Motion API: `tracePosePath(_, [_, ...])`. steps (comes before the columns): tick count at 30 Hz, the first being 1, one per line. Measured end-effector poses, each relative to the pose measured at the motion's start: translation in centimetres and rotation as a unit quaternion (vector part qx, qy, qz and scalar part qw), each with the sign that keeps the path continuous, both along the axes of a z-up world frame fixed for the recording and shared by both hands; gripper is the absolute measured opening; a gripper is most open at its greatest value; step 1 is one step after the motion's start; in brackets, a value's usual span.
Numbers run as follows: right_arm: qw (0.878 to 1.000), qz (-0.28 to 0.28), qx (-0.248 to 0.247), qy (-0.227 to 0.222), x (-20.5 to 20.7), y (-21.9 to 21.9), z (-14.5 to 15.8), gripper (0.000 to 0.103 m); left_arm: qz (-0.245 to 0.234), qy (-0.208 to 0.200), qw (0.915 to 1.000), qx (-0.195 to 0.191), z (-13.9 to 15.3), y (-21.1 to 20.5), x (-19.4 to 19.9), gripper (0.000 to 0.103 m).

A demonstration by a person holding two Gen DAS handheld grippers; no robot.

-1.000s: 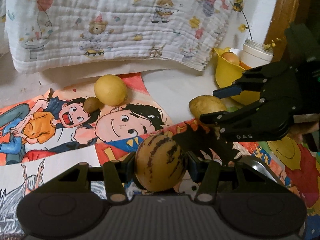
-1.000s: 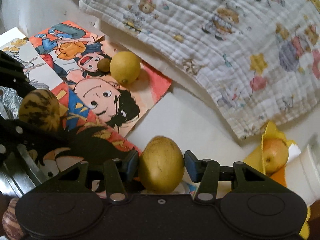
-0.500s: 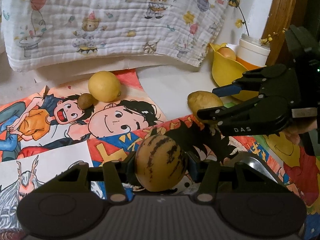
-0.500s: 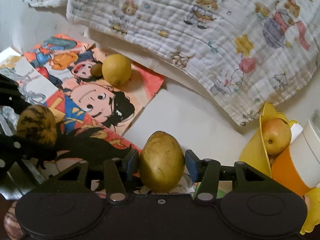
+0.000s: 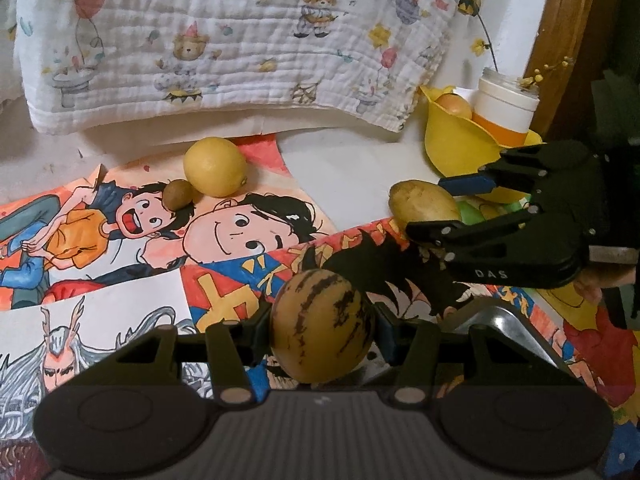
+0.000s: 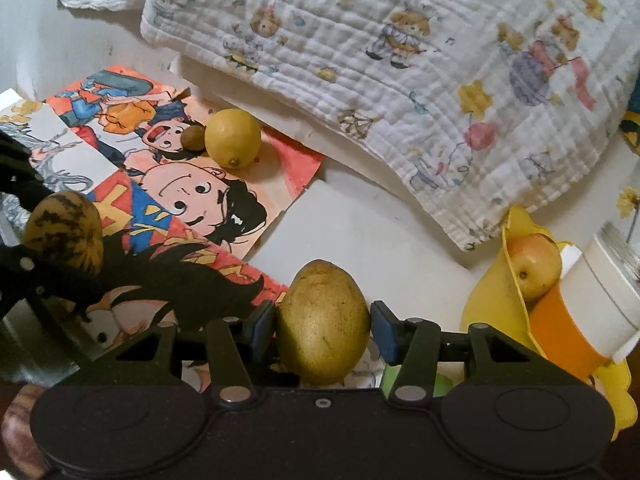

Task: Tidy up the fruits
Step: 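Carry the pear and striped fruit over the metal tray with both tools, then lower both fruits onto the tray and open both tools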

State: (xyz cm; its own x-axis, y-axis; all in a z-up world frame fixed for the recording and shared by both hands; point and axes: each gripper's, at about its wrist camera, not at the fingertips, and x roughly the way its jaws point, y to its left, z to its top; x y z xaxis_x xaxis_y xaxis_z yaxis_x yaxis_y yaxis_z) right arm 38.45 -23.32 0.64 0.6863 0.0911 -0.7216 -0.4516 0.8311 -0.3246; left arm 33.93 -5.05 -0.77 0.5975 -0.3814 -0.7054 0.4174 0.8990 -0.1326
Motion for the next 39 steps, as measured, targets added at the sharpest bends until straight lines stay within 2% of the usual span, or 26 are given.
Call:
tracePosePath(10, [0.999,0.019,0.027,-0.002,-6.0,-0.7,2.2,0.053,-0.008,0.004,0.9999,-0.004,0.7,0.4,-2.6,0.056])
tracePosePath(19, [0.998,0.041,0.037,0.02,-12.6,0.0,2.4,0.053,-0.015,0.012,0.9997,0.017,0.2,1.2,-5.3,0.057])
tracePosePath(32, [0.997,0.008,0.065,0.047,-16.9,-0.4,2.0,0.054,-0.009,0.017,0.9986,0.05,-0.4,0.1,-5.8,0.057])
tracePosePath(39, [0.998,0.012,0.058,0.033,-18.1,-0.1,1.8,0.054,-0.005,0.021,0.9976,0.066,-0.6,-0.3,-5.6,0.057])
